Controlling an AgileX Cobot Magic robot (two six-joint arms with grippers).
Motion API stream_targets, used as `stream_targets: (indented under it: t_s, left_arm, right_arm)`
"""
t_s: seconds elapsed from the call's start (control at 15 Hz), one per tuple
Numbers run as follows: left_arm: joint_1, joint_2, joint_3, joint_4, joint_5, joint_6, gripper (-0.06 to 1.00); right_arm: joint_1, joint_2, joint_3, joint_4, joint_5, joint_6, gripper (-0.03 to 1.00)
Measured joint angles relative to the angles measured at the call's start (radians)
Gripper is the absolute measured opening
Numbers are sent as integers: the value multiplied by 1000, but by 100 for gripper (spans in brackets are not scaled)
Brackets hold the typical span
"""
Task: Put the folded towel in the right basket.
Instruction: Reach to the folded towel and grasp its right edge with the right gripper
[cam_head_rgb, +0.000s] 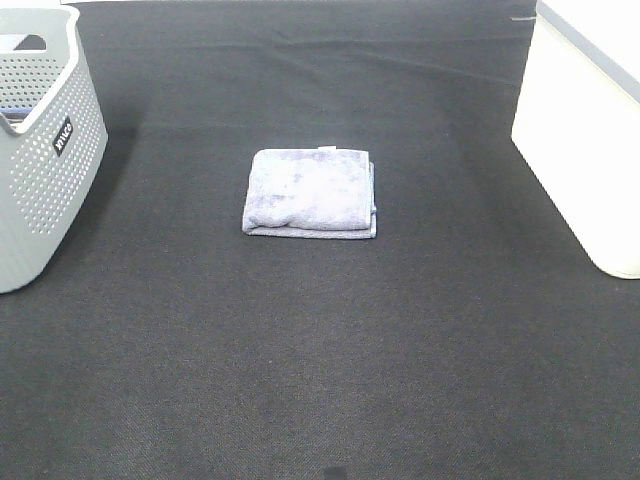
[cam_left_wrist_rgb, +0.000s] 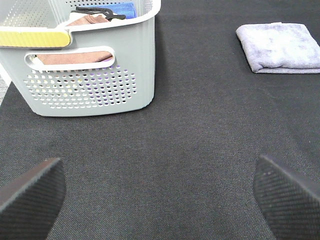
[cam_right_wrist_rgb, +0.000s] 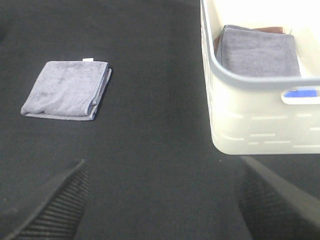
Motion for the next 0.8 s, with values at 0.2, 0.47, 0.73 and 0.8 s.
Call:
stream_targets:
  t_s: [0.2,0.47,0.73,0.8]
  left_arm:
    - [0,0,0,0,0,0,97]
    - [0,0,0,0,0,0,97]
    - [0,0,0,0,0,0,97]
    - [0,0,0,0,0,0,97]
  right_arm:
    - [0,280,-182,36,3,-1,76]
    - [0,726,-541,185,151,-80,76]
    - [0,963,-746,262,244,-87,76]
    - [0,1068,-820,288,268,-87,76]
